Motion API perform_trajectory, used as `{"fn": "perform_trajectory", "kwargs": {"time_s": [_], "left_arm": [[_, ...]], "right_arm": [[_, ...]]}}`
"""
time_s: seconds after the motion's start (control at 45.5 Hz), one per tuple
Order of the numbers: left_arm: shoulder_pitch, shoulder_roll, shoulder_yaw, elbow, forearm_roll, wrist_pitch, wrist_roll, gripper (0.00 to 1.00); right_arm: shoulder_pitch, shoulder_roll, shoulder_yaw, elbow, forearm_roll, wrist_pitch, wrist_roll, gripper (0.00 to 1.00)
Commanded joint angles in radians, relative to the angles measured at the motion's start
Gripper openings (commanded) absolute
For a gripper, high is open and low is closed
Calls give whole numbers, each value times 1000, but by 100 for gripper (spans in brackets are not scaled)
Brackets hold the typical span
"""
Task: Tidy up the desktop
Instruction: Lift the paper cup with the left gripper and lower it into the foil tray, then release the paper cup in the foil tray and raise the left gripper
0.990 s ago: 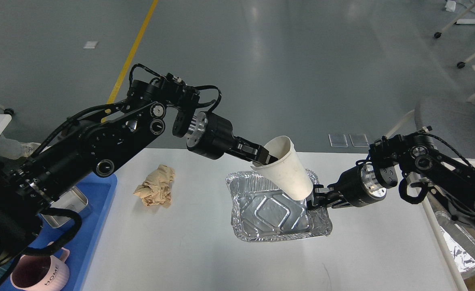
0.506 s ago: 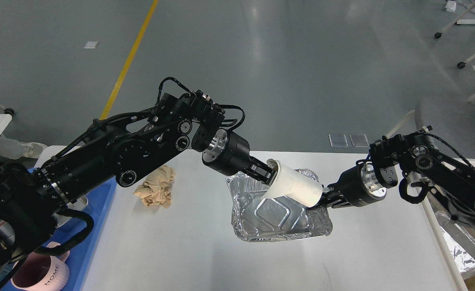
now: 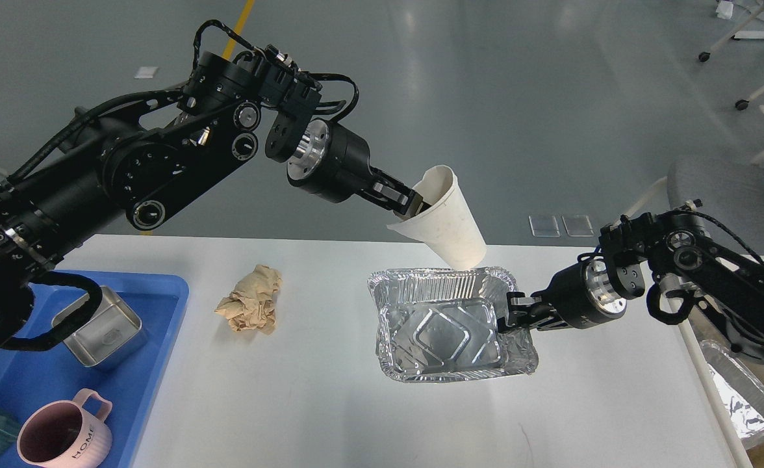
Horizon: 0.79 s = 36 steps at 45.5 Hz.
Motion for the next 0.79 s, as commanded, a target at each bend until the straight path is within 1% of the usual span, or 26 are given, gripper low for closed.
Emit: {"fn": "perform_trajectory", "kwargs": {"time_s": [0.0,0.066,0.154,0.286,0.418,0.528,0.594,0.77], "left_arm": [[17,-12,11,0,1,1,4,0],[14,-15,66,4,3,1,20,0],[17,-48,126,7,3,1,35,0],[31,-90,161,16,7,1,37,0],[40,-127,166,33,9,1,37,0],[40,-160,167,68,9,1,49,0],[40,-171,167,77,7,1,55,0],[39,-187,167,100,7,16,55,0]], "right_arm": [[2,-2,14,0,2,0,1,0],[2,-2,17,0,2,0,1,0],[2,-4,17,0,4,0,1,0],[-1,-9,18,0,5,0,1,0],[-1,-10,18,0,5,0,3,0],[-1,-10,18,0,5,0,1,0],[-1,-10,20,2,7,0,1,0],[-3,-10,30,2,7,0,3,0]]}}
